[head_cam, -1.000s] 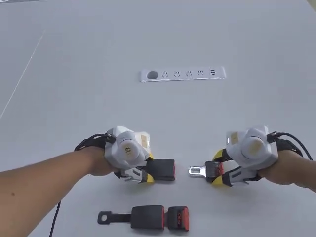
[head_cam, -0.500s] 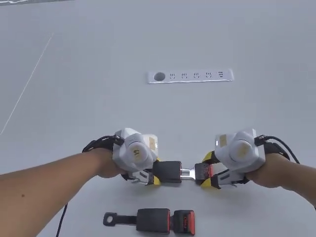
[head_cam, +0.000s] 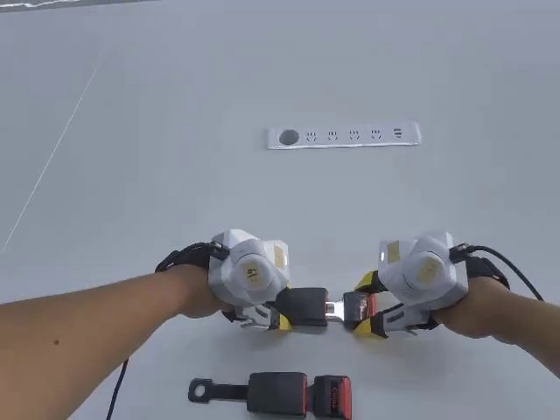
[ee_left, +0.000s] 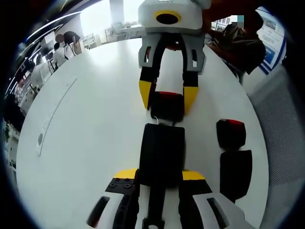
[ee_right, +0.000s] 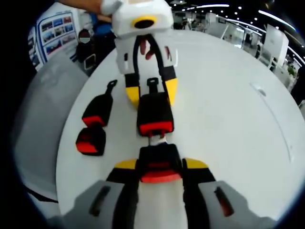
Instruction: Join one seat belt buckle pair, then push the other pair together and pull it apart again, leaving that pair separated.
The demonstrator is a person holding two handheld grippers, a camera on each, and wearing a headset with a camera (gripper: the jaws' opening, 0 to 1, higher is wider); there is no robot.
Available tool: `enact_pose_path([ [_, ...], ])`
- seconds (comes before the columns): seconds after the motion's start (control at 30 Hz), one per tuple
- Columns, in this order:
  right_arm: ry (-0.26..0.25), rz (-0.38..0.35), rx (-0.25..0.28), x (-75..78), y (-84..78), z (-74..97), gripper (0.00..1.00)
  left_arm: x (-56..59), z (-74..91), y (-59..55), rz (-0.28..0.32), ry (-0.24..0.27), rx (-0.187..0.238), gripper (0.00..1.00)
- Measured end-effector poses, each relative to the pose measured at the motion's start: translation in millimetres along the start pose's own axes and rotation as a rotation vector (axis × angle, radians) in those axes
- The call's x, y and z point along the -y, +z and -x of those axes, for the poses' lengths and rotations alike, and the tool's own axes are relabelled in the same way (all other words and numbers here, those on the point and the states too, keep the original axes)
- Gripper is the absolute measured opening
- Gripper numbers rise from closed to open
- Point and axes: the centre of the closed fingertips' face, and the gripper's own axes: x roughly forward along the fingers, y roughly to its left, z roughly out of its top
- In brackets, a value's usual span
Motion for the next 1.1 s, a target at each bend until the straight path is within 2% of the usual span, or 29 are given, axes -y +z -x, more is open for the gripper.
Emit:
enact_pose_path([
  [0.07, -0.002, -0.001, 0.004, -1.1, 0.0, -0.8, 0.36, -0.3, -0.2, -0.1, -0.002, 0.000, -0.004, 0.32],
  [0.17, -0.001, -0.019, 0.040, -3.9, 8.7, -6.8, 0.35, -0.3, 0.1, 0.1, -0.002, -0.002, -0.002, 0.32],
  [0.4, -0.003, -0.007, 0.032, -4.9, 13.0, -11.5, 0.35, -0.7, -0.5, -0.1, -0.031, -0.010, -0.016, 0.31],
  [0.53, -0.006, 0.021, 0.000, -5.6, 13.5, -14.3, 0.35, -0.5, -0.9, 0.2, -0.051, -0.018, -0.031, 0.31],
  [0.67, -0.002, 0.022, 0.008, -5.2, 11.9, -12.4, 0.35, -0.9, -1.3, -0.9, -0.063, -0.022, -0.030, 0.31],
  [0.83, -0.011, 0.034, -0.022, -4.8, 12.6, -14.0, 0.34, -0.1, -0.6, -0.2, -0.081, -0.030, -0.035, 0.31],
  [1.1, -0.010, 0.035, -0.018, -6.3, 11.7, -12.0, 0.35, 0.6, -0.2, 0.1, -0.088, -0.031, -0.040, 0.31],
])
